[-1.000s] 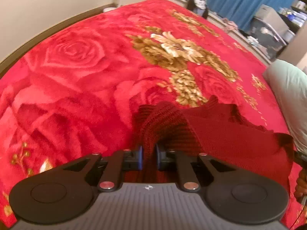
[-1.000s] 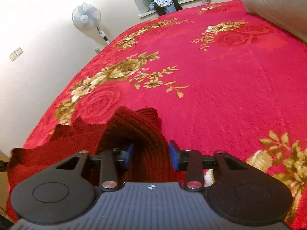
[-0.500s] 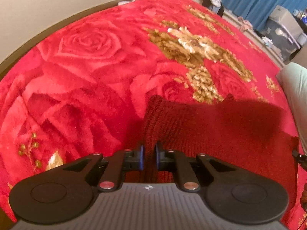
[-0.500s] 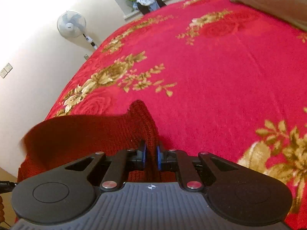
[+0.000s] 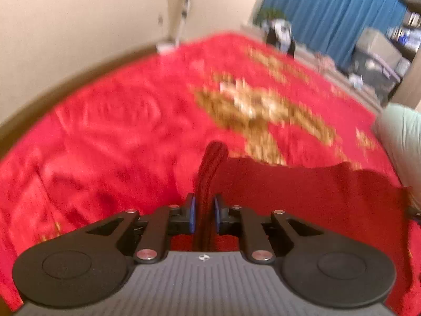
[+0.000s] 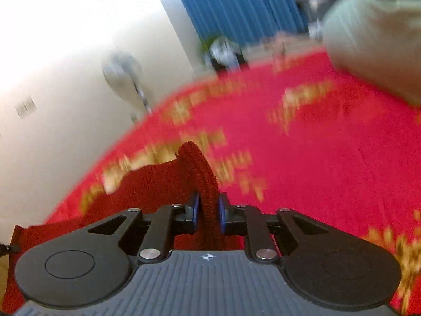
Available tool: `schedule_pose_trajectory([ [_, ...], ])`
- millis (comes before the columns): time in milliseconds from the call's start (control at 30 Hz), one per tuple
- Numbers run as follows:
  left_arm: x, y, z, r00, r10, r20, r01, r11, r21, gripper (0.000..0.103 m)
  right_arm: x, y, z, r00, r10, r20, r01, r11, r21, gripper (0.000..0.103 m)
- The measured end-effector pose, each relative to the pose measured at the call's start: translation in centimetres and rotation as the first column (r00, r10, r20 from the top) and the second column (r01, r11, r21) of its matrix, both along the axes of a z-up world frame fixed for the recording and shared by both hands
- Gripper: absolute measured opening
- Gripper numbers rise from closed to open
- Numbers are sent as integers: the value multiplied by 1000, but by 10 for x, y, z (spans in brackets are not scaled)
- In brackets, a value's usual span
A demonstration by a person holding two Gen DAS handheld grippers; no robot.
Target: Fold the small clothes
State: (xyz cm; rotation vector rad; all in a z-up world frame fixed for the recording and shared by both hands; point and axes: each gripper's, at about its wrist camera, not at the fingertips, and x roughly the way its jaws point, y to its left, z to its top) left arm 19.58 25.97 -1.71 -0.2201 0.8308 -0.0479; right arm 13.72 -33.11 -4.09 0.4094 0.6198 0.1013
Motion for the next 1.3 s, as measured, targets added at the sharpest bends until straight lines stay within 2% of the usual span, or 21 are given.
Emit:
schedule_pose_trajectory([
  [67, -1, -1, -9, 997, -43, -66, 42, 999, -21, 51, 4, -2, -11, 995, 29, -96, -29, 1000, 3, 34],
  [100, -2, -3, -16, 991, -76, -112, 73, 997, -26, 53, 4, -3, -15, 990, 46, -133, -44, 999, 17, 35],
  [200, -11, -4, -27, 972, -138, -192, 137, 990, -15, 53, -4, -4, -19, 979, 72, -192, -63, 997, 53, 39],
  [267, -17, -1, -30, 963, -163, -213, 159, 987, -38, 52, -16, -3, -18, 972, 94, -217, -76, 993, 88, 40],
  [400, -32, 5, -35, 945, -220, -241, 212, 976, -57, 50, -43, 3, -14, 960, 117, -255, -95, 991, 98, 44],
  [500, -47, 5, -37, 931, -272, -242, 265, 962, -61, 40, -65, 2, -12, 954, 122, -274, -88, 987, 131, 44],
  [567, -56, 6, -36, 924, -302, -236, 296, 953, -60, 30, -78, 3, -9, 952, 122, -281, -90, 988, 123, 43],
  [633, -65, 7, -32, 919, -324, -223, 318, 946, -65, 24, -90, 6, -7, 951, 120, -286, -98, 991, 92, 33],
  [667, -70, 10, -30, 922, -326, -208, 319, 945, -69, 21, -94, 5, -5, 952, 110, -286, -90, 993, 83, 18],
  [700, -75, 13, -27, 929, -319, -187, 309, 948, -79, 19, -100, 5, -2, 956, 94, -277, -75, 994, 80, 13],
  [800, -93, 24, -13, 959, -262, -110, 245, 958, -152, 16, -120, -2, 17, 984, 50, -171, -26, 990, 140, 12],
  [833, -102, 25, -10, 970, -225, -89, 210, 965, -154, 15, -129, -2, 25, 992, 37, -123, -17, 987, 159, 12],
  [900, -113, 24, -12, 985, -135, -103, 122, 984, -127, 14, -140, 0, 31, 998, 25, -61, -15, 988, 155, 12],
  [967, -124, 16, -25, 986, -68, -152, 58, 996, -72, 16, -141, 5, 23, 997, 10, -77, -2, 995, 103, 12],
  [1033, -127, 1, -32, 981, -77, -176, 82, 997, 16, 21, -132, 11, 6, 989, 2, -148, 2, 1000, 23, 13],
  [1067, -129, -8, -27, 986, -90, -142, 104, 990, 99, 22, -129, 13, 1, 984, -6, -177, 4, 1000, -10, 14],
  [1133, -139, -19, -13, 993, -112, -36, 117, 972, 204, 22, -129, 17, 1, 986, -24, -167, 16, 999, -48, 18],
  [1167, -142, -21, -8, 991, -133, -5, 132, 971, 201, 22, -130, 19, 7, 991, -27, -134, 18, 998, -62, 19],
  [1233, -149, -23, -4, 985, -172, 20, 169, 978, 125, 22, -135, 21, 15, 997, -21, -79, 15, 996, -83, 19],
  [1300, -149, -29, -5, 975, -223, 3, 223, 972, 72, 22, -132, 21, 7, 992, -5, -128, -6, 997, -83, 19],
])
